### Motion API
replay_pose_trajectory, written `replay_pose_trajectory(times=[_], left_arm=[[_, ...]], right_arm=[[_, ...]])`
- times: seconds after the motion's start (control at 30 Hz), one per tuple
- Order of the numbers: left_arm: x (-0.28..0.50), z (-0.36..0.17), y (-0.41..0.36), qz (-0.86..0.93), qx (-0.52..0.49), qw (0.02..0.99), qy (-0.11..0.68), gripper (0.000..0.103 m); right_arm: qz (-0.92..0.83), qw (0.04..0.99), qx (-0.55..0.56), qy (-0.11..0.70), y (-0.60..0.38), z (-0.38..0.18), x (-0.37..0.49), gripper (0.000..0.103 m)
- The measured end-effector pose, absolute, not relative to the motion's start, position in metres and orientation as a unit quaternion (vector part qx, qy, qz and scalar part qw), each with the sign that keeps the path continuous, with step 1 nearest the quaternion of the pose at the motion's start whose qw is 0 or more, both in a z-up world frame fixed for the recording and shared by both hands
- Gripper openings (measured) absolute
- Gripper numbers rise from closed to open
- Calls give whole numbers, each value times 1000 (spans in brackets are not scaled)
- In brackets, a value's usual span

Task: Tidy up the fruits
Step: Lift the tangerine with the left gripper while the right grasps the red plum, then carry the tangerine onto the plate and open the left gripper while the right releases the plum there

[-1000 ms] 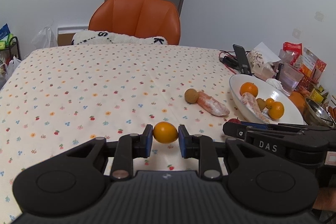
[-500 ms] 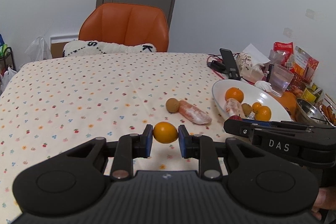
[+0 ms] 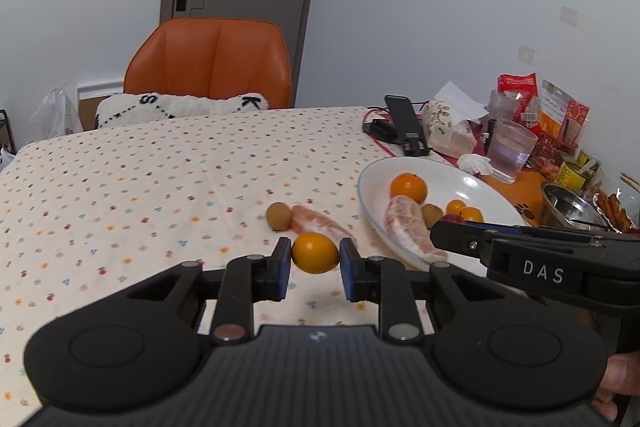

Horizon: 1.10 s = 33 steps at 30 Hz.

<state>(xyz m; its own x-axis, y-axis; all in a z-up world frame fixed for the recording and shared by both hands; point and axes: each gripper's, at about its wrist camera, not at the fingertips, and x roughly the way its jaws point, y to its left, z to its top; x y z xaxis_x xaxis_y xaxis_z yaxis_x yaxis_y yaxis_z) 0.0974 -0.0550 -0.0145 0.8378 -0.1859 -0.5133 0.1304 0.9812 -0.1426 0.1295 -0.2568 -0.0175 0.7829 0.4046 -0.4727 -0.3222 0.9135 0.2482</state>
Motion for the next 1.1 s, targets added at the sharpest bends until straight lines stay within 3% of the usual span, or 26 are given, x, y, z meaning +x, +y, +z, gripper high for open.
replay_pose_trajectory(times=[0.87,1.1], left_arm=[[127,-18,-125,-138,-22,951,276,24],[135,-21,-143,-153,-16,947,282,24]], right_arm=[[120,949,96,276,-330,-34,146,23],[116,947,103,281,-340,-38,148,34]])
